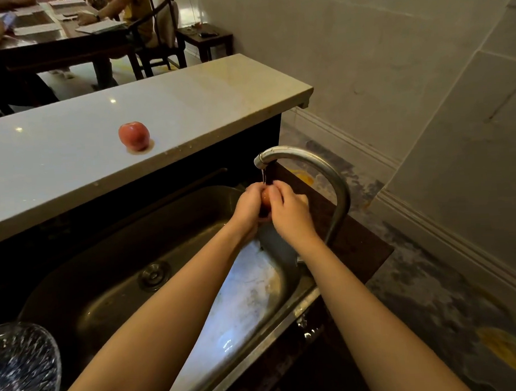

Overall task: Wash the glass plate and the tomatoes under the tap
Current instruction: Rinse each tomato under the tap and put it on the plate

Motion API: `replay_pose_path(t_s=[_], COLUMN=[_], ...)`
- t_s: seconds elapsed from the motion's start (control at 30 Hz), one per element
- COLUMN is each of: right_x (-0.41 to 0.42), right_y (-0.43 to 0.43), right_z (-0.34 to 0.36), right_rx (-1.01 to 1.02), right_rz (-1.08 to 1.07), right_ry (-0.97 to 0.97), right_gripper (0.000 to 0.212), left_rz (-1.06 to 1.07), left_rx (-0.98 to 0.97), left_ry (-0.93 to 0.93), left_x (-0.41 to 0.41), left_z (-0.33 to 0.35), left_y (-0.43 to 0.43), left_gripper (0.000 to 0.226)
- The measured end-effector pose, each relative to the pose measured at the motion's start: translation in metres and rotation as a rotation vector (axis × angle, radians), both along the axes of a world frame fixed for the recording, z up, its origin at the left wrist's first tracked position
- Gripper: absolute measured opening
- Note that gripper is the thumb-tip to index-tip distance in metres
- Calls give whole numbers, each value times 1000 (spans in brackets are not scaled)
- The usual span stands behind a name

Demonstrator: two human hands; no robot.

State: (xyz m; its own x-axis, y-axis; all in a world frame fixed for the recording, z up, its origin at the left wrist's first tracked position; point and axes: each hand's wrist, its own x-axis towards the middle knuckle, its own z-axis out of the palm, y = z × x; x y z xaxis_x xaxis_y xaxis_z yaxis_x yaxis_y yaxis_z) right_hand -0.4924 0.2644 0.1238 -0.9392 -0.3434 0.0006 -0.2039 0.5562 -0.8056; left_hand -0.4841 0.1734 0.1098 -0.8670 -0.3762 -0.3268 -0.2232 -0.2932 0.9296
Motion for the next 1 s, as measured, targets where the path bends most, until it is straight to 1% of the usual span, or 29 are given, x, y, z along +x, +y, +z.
replay_pose_path(t_s=[0.07, 0.17, 0.23, 0.3, 0.37, 0.43, 0.5, 0.53, 0.57, 0.63, 0.7, 0.73, 0.8, 0.87, 0.9, 0.93, 1.0], right_x=[-18, -32, -33, -30, -33, -41, -52, -55, -56, -52, -47, -47, -52, -59, -60, -58, -52], right_y=[-11, -17, -23, -27, -32, -33, -36, -37, -39, -39, -37, -36, -36, -35, -35, -35, -36], right_z=[7, 6, -1, -9, -17, -18, -16, -15, -15, -14, -16, -17, -15, -11, -9, -9, -12], right_rx=[-93, -239, -259, -242, -242, -250, -304, -333, -347, -322, -278, -266, -280, -349, -373, -372, -316], right_rz=[72, 141, 139, 180, 198, 103, -49, -76, -52, 69, 164, 164, 36, -125, -148, -126, -4], right_ry=[-216, -362, -326, -277, -268, -284, -359, -390, -396, -354, -308, -298, -290, -338, -365, -366, -295], right_gripper=[42, 32, 30, 29, 25, 25, 27, 27, 28, 26, 23, 22, 23, 28, 29, 28, 27], left_rz=[26, 15, 37, 112, 148, 159, 157, 173, 204, 259, 233, 201, 134, 93, 101, 125, 199], left_rx=[73, 149, 153, 166, 178, 153, 137, 147, 160, 181, 187, 187, 182, 190, 193, 217, 242], left_ry=[38, 76, 42, 6, -8, -24, -5, 1, -3, -6, 1, 8, 14, 16, 18, 21, 21], left_x=[0, 2, 1, -3, -6, -9, -13, -15, -17, -19, -19, -18, -18, -19, -19, -19, -19], left_z=[3, 6, 7, 7, 6, 4, 2, 3, 5, 8, 9, 10, 10, 9, 8, 10, 13], left_y=[4, 2, -2, -5, -3, 3, 13, 16, 15, 6, -4, -4, 2, 12, 15, 15, 9], left_gripper=[32, 34, 30, 25, 27, 29, 25, 24, 24, 27, 31, 29, 25, 27, 29, 28, 22])
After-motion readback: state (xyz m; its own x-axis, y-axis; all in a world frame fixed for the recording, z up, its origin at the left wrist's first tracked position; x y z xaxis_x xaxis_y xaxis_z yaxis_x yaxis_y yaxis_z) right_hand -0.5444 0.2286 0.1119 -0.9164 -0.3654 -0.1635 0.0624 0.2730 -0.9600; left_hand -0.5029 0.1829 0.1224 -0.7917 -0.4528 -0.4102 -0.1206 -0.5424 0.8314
